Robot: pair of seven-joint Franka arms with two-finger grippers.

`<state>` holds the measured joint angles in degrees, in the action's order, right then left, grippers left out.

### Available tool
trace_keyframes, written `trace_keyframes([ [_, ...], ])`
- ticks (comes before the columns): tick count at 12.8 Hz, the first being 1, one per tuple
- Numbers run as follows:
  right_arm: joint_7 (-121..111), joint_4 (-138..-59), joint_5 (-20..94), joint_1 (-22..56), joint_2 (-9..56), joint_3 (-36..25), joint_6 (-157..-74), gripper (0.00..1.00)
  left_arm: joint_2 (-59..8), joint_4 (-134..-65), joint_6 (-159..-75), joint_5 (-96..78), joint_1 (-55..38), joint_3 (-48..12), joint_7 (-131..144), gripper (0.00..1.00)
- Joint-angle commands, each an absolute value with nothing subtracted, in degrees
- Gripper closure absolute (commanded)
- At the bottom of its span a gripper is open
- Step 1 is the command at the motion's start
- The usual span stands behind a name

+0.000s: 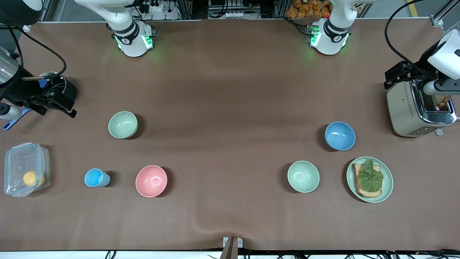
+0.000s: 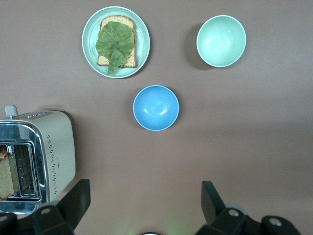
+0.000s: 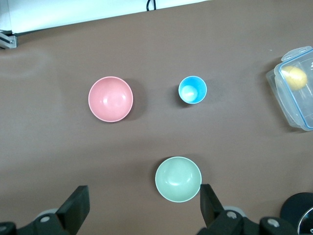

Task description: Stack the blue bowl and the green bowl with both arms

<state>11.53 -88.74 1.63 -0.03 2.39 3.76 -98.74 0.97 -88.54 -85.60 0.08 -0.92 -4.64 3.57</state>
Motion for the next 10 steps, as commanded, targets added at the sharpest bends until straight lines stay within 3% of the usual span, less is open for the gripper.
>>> trace_keyframes([
  [1,10.9,-87.1,1.1,-0.9,3.0,4.2,-98.4,0.00,0.8,-87.9,-85.1,0.0,-0.8,-4.6,2.7,0.00],
  [5,10.9,-87.2,1.1,-0.8,3.1,4.2,-98.3,0.00,-0.3,-87.5,-85.1,3.0,-0.7,-4.4,2.3,0.00],
  [10,10.9,-87.7,1.1,-1.3,3.8,4.0,-96.0,0.00,-8.2,-88.7,-86.9,2.2,1.8,-3.7,2.8,0.00],
])
